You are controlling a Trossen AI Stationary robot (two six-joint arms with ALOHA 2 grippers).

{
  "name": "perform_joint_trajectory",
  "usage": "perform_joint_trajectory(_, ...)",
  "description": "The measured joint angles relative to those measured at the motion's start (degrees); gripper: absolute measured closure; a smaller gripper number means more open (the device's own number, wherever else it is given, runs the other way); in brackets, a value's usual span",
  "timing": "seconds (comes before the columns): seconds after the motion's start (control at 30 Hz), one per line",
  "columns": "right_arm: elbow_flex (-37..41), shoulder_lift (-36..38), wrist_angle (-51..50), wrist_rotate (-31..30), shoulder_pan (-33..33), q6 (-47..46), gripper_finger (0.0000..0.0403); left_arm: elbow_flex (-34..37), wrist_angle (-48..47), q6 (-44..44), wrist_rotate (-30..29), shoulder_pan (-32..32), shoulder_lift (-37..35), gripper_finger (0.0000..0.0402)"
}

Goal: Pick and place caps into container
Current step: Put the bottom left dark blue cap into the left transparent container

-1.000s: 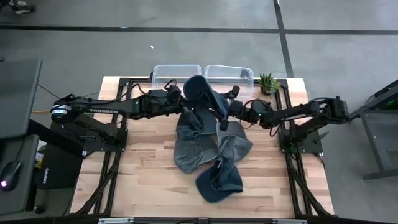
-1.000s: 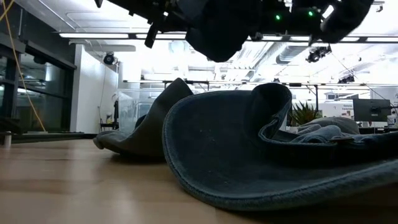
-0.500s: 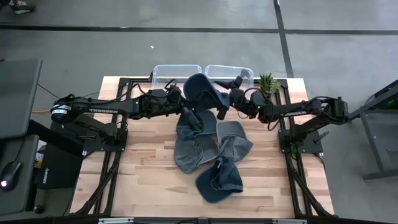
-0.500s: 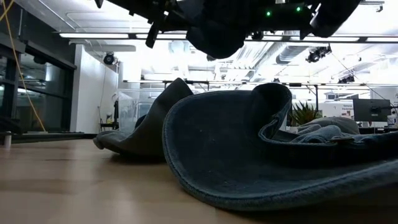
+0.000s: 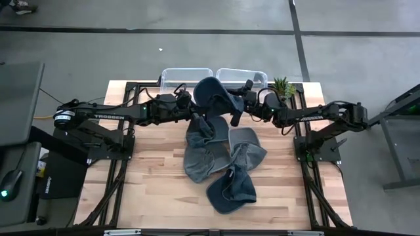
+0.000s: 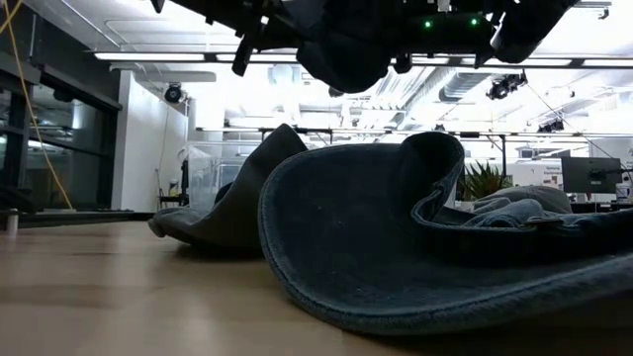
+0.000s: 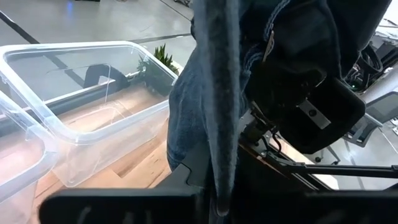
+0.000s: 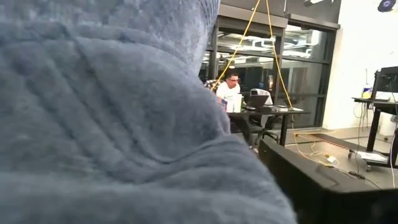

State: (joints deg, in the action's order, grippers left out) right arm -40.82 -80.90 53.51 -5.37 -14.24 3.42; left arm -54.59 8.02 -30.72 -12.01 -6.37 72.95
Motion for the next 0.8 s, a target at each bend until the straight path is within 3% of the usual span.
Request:
perform_joint_trajectory(0.33,0.0,0.0,-0.6,0.01,-0.02,0.04,0.039,0.0,-0.01,0.27,0.06,0.0,0.0,0.0373)
perform_joint_trajectory(0.6,0.0,0.04,-3.3,1.73,-1.99,-3.34,0.0399,0.0,-0.14,7.25,-0.03,0.0,0.0,0.0362)
perform_joint_trajectory(0.8,0.0,0.07,-4.65,5.28,-4.31,-6.26,0.04,0.0,-0.45,12.07,0.0,0.02,0.0,0.029)
